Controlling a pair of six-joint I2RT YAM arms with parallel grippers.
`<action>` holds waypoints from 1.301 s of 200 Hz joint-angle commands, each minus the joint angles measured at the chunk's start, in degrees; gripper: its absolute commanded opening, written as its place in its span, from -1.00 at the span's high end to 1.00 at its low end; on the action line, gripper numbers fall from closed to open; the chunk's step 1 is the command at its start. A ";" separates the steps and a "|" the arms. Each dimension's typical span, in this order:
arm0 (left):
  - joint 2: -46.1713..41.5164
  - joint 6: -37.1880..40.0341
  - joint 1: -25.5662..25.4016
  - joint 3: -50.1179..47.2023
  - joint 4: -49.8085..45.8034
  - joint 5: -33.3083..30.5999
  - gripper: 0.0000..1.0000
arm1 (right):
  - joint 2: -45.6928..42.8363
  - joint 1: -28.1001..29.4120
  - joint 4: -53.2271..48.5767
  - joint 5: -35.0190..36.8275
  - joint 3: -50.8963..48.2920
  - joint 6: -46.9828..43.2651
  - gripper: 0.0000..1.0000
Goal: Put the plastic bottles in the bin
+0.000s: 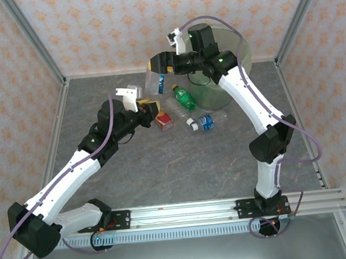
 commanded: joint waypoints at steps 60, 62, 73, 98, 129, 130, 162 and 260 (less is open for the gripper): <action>-0.56 0.57 -0.34 2.21 2.96 1.97 0.54 | -1.89 0.56 1.32 -4.96 -0.77 -2.10 -0.30; -0.56 0.57 -0.32 2.23 2.99 2.03 0.54 | -1.98 0.56 1.38 -4.89 -0.74 -2.08 -0.29; -0.38 0.57 -0.32 2.33 2.67 1.95 0.52 | -2.37 0.56 1.99 -4.38 -0.54 -1.73 -0.29; -0.47 0.53 -0.40 2.59 2.20 1.06 0.21 | -3.32 0.30 3.32 -2.29 -0.16 -0.97 -0.17; -0.83 0.49 -0.34 2.70 1.45 -0.61 -0.58 | -4.37 -1.37 4.72 0.32 0.03 0.47 -0.12; -0.82 0.48 -0.30 2.73 1.41 -0.66 -0.60 | -4.35 -1.46 4.75 0.46 0.03 0.53 -0.12; -1.26 -0.25 -0.34 2.45 1.10 -2.29 -0.99 | -5.41 -5.04 5.37 6.55 0.08 1.73 -0.12; -1.79 -2.07 -0.34 2.13 0.09 -4.84 -0.99 | -6.53 -13.76 6.53 41.46 3.19 -3.58 -0.12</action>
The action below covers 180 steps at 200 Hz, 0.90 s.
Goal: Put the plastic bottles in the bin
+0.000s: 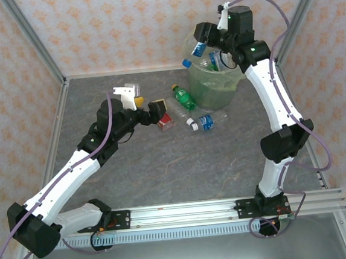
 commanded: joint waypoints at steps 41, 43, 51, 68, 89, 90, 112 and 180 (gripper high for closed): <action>-1.70 -1.34 -0.21 1.50 0.24 -1.94 -0.99 | -0.48 -0.08 6.33 26.08 2.04 -7.14 -0.12; -1.72 -1.35 -0.24 1.52 0.20 -1.98 -0.99 | -0.37 -0.08 6.60 26.44 2.00 -7.37 -0.12; -1.79 -1.41 -0.27 1.60 0.02 -2.19 -0.99 | 0.21 -0.09 7.41 27.47 1.98 -7.94 -0.12; -1.89 -1.24 -0.22 1.59 -0.26 -2.69 -0.99 | 2.22 -0.08 8.21 29.27 3.24 -9.07 -0.13; -2.19 -1.30 -0.21 1.63 -0.54 -3.23 -0.99 | 5.11 -0.09 8.20 30.68 5.35 -10.22 -0.13; -2.21 -1.27 -0.19 1.61 -0.54 -3.24 -0.99 | 5.29 -0.08 8.21 30.72 5.43 -10.30 -0.13; -2.63 -1.21 -0.22 1.62 -0.80 -3.70 -0.99 | 7.41 -0.08 8.88 30.81 6.01 -10.81 -0.13; -2.62 -0.69 -0.24 2.23 -2.05 -4.92 -0.99 | 10.79 0.48 6.89 28.46 6.69 -11.11 -0.99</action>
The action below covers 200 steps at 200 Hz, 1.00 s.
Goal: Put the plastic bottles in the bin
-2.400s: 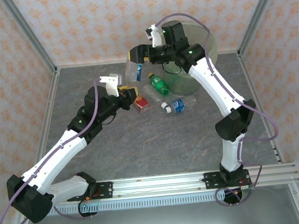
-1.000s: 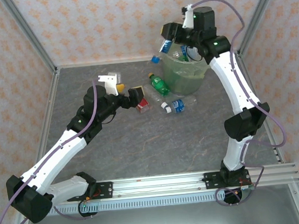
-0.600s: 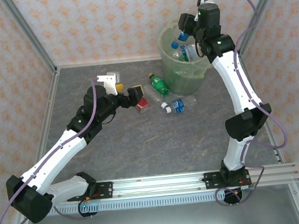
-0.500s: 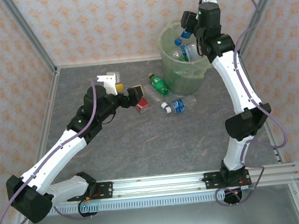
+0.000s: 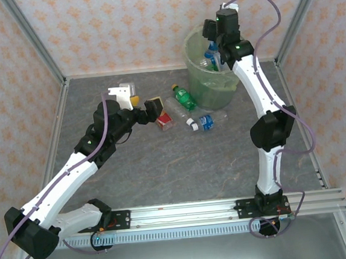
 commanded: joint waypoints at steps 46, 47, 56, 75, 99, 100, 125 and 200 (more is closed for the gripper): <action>-0.10 -0.09 -0.24 1.84 -1.29 -1.85 -0.99 | -3.49 0.55 -0.18 0.33 0.61 -0.94 -0.99; -0.15 -0.05 -0.25 1.82 -1.25 -1.89 -0.99 | -3.54 0.55 -0.18 0.32 0.59 -0.95 -0.99; 0.11 -0.11 -0.21 1.72 -1.27 -2.01 -0.99 | -4.15 0.60 -0.35 0.07 0.40 -0.84 -0.99; 0.49 -0.45 -0.24 1.43 -1.22 -2.11 -0.99 | -5.21 0.61 -0.91 -0.11 0.09 -0.50 -0.99; 1.08 -1.73 -0.19 0.52 -1.40 -3.30 -0.99 | -6.77 0.82 -2.14 -0.82 -0.18 0.18 -0.99; 1.15 -1.84 -0.18 0.46 -1.44 -3.37 -0.99 | -6.89 0.82 -2.13 -0.91 -0.25 0.22 -0.99; 2.78 -4.37 -0.19 -0.78 -2.17 -4.23 -0.98 | -9.29 1.21 -3.33 -2.18 -1.56 1.18 -0.99; 14.92 -19.09 -0.17 -0.74 -7.68 -9.37 -0.76 | -18.73 5.80 -4.23 -2.88 -11.47 2.21 -0.99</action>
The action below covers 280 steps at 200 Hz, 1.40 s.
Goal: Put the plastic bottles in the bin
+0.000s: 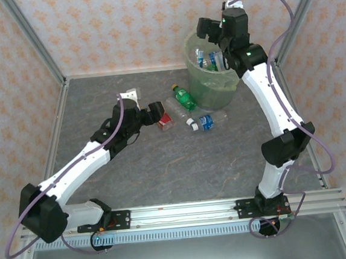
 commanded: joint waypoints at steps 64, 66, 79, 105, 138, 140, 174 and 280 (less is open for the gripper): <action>19.35 -12.24 -0.83 9.44 -9.13 -4.88 -0.74 | -9.84 3.11 -1.01 -0.36 -8.38 1.29 -0.99; 19.90 -12.25 -0.86 9.77 -9.27 -4.93 -0.75 | -9.97 3.09 -1.01 -0.30 -8.52 1.26 -0.99; 23.17 -12.24 -1.09 12.67 -10.52 -5.26 -0.74 | -10.80 3.14 -1.01 0.00 -9.21 1.06 -0.99; 29.64 -12.58 -1.44 18.46 -14.37 -6.57 -0.75 | -12.43 3.06 -1.02 0.46 -10.43 0.70 -0.99; 35.61 -12.78 -1.45 22.54 -16.75 -7.25 -0.76 | -13.70 3.14 -1.10 0.98 -11.11 0.15 -0.99; 35.83 -12.73 -1.41 22.72 -16.78 -7.28 -0.76 | -13.71 3.12 -1.10 0.98 -11.10 0.10 -0.99; 39.95 -11.58 -1.44 24.58 -18.50 -8.60 -0.76 | -13.92 3.09 -0.92 0.99 -11.00 -0.27 -0.99; 43.16 -4.13 -0.48 25.95 -20.75 -10.01 -0.67 | -12.30 3.07 -1.05 0.01 -9.40 -0.31 -0.99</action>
